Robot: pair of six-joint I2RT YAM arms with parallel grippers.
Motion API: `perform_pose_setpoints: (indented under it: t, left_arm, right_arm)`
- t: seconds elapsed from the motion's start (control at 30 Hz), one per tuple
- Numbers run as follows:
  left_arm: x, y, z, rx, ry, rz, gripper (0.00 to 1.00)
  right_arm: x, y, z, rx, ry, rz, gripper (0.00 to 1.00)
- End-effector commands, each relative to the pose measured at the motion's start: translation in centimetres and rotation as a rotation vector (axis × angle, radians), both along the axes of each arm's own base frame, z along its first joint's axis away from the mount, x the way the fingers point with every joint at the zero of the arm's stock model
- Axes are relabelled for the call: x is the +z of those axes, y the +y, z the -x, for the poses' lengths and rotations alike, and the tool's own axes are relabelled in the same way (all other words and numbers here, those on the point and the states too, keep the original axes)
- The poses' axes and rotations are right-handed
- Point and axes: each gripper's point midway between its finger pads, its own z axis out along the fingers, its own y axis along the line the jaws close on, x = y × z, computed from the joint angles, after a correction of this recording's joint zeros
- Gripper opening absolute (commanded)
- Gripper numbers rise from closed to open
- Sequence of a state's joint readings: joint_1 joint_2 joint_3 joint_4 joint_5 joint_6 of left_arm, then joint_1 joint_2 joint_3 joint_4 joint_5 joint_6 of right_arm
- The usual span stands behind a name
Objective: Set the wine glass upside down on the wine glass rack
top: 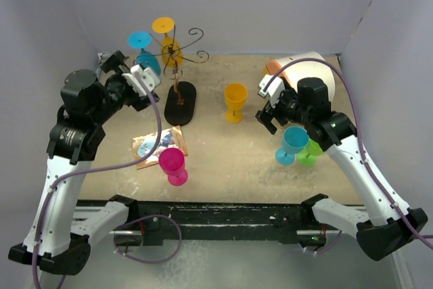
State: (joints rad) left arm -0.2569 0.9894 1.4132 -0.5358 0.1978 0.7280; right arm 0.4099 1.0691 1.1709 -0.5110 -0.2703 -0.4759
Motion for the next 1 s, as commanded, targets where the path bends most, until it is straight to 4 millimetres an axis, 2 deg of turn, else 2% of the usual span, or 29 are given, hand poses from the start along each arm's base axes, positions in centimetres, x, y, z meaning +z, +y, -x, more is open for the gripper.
perform_pose_setpoints:
  t: [0.0, 0.2, 0.4, 0.6, 0.77, 0.8, 0.97]
  left_arm:
    - [-4.9, -1.7, 3.8, -0.13, 0.192, 0.016, 0.99]
    - [-10.3, -1.8, 7.4, -0.197, 0.383, -0.036, 0.99]
    - [-15.5, -2.9, 10.7, -0.318, 0.607, -0.07, 0.99]
    - [-19.4, -4.2, 11.7, -0.413, 0.746, -0.056, 0.94]
    - [-22.2, -4.4, 11.3, -0.45, 0.814, -0.093, 0.91]
    - [-22.6, -4.5, 11.2, -0.461, 0.824, -0.105, 0.9]
    - [-24.2, -5.0, 10.9, -0.503, 0.867, -0.147, 0.86]
  right_arm:
    - [1.3, -0.5, 0.0, -0.017, -0.036, -0.002, 0.93]
    - [0.2, -0.9, 0.6, -0.025, -0.014, 0.008, 0.93]
    - [-0.6, -0.7, 0.8, -0.014, 0.004, 0.01, 0.93]
    - [-1.0, 0.0, 0.8, 0.017, 0.026, -0.005, 0.93]
    - [-1.0, 0.2, 1.1, 0.045, 0.008, -0.009, 0.93]
    - [-1.2, 0.8, 1.8, 0.077, 0.031, -0.034, 0.93]
    - [-0.7, 2.3, 1.6, 0.147, 0.006, -0.08, 0.93]
